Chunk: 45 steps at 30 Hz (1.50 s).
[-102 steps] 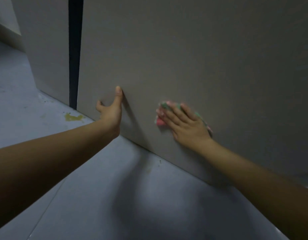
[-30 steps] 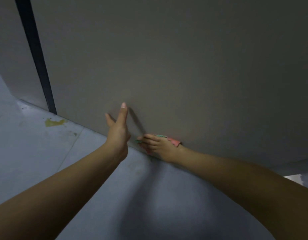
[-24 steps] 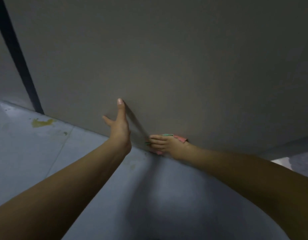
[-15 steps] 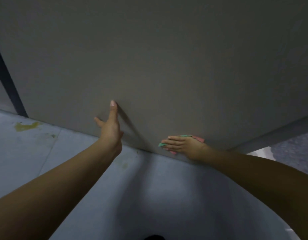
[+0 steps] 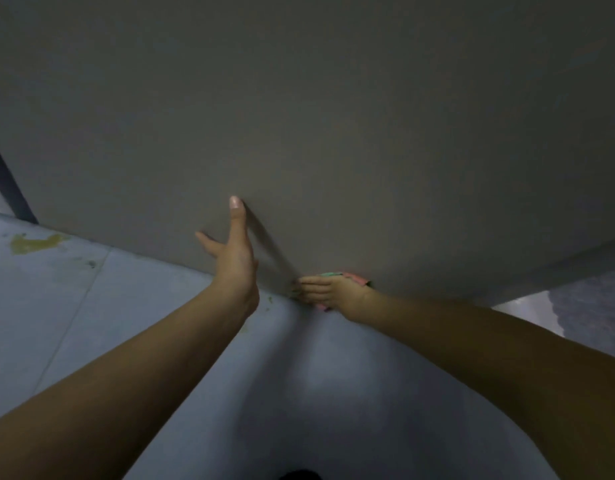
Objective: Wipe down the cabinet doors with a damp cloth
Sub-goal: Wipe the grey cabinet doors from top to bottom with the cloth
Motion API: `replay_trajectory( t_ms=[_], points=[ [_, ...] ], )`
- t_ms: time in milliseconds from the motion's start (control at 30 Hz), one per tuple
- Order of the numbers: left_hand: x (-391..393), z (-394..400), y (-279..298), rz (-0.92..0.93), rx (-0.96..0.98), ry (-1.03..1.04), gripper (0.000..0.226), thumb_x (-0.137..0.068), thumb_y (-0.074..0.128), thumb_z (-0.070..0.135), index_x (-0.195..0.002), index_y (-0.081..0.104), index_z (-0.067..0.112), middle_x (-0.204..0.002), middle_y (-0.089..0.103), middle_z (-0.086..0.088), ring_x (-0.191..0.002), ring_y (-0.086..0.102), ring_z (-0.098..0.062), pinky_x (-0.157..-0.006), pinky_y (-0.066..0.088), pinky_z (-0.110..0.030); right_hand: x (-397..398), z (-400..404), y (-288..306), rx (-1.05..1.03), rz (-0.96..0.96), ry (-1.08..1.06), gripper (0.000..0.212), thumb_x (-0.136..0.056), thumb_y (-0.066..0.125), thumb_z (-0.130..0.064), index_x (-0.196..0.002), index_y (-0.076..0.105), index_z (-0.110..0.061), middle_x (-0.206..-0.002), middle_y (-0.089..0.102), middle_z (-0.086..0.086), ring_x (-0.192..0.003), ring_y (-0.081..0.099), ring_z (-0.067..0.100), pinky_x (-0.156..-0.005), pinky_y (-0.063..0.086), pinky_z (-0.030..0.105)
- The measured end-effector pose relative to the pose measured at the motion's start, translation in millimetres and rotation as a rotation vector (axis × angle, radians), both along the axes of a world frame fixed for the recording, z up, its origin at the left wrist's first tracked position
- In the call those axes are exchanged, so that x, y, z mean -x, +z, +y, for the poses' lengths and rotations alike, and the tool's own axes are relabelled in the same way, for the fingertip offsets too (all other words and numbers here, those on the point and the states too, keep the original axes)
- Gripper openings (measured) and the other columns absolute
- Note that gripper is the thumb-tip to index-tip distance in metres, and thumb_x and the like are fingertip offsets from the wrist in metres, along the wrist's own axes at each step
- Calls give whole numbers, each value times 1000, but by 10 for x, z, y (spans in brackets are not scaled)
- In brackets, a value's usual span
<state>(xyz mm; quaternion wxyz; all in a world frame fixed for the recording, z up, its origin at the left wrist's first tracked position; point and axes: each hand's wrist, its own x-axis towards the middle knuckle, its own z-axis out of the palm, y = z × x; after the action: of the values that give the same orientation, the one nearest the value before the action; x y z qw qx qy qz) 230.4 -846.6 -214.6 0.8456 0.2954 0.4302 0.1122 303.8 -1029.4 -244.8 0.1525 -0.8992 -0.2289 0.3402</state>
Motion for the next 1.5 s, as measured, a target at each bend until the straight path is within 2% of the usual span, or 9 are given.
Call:
replay_trajectory(
  t_ms=[300,467,667,933,1100,1167,1233,1333,1500],
  points=[
    [57,37,69,-32,46,-50,95,-89,52,57,-152,-11,26,-159,12,6,-141,28,-25,-108,31,-48,-205,-740,704,563,-474,1106,52,-80,31,-15,-118,67,-15,-129,61,-2,-119,58,10,-116,8,29],
    [47,88,56,-35,43,-79,92,-88,53,58,-153,-2,23,-159,17,0,-141,27,-28,-106,33,-48,-243,-652,549,578,-792,1214,60,-83,31,-14,-142,40,-7,-152,32,3,-146,6,8,-119,0,27],
    [46,90,-20,-24,54,-77,97,-84,58,58,-153,1,22,-157,20,0,-139,29,-29,-102,35,-49,-169,-146,39,315,-839,1227,42,-102,26,-10,-134,53,-12,-145,46,3,-137,39,15,-113,-1,11],
    [17,32,-37,15,52,-46,99,-84,56,61,-153,-5,24,-158,18,-2,-139,30,-28,-103,38,-49,-11,6,-92,-23,-119,341,80,-85,65,-39,-143,23,-2,-147,29,5,-121,55,9,-97,40,19],
    [18,29,67,14,43,-44,96,-86,54,60,-152,-7,24,-157,19,-1,-137,31,-27,-101,38,-46,-223,-277,-93,236,-826,1072,49,-93,35,-48,-111,71,-20,-125,61,-9,-117,57,10,-120,6,37],
    [16,21,69,20,32,-37,95,-87,53,60,-152,-6,24,-157,18,0,-137,32,-26,-100,38,-45,-375,-514,-106,179,-698,1098,61,-102,16,-28,-99,77,-23,-116,68,-9,-110,63,12,-119,-2,28],
    [22,18,42,23,33,-33,95,-86,52,61,-152,-6,25,-157,17,0,-137,33,-27,-99,40,-45,-320,-638,130,382,-530,1169,65,-105,6,-21,-113,70,-17,-124,64,-1,-125,52,14,-119,-1,25],
    [24,30,-39,14,48,-41,98,-84,55,62,-153,-4,24,-158,17,0,-138,31,-28,-95,41,-45,-266,-745,331,431,-1005,1189,47,-104,9,-29,-146,29,-20,-155,23,5,-147,-1,8,-118,-3,22],
    [14,111,-33,-16,42,-59,93,-84,59,56,-152,7,19,-155,24,-1,-137,32,-28,-101,38,-49,-276,-477,514,301,-1374,1134,56,-87,36,-11,-142,33,-19,-147,40,-11,-140,24,7,-120,-3,27]
  ],
)
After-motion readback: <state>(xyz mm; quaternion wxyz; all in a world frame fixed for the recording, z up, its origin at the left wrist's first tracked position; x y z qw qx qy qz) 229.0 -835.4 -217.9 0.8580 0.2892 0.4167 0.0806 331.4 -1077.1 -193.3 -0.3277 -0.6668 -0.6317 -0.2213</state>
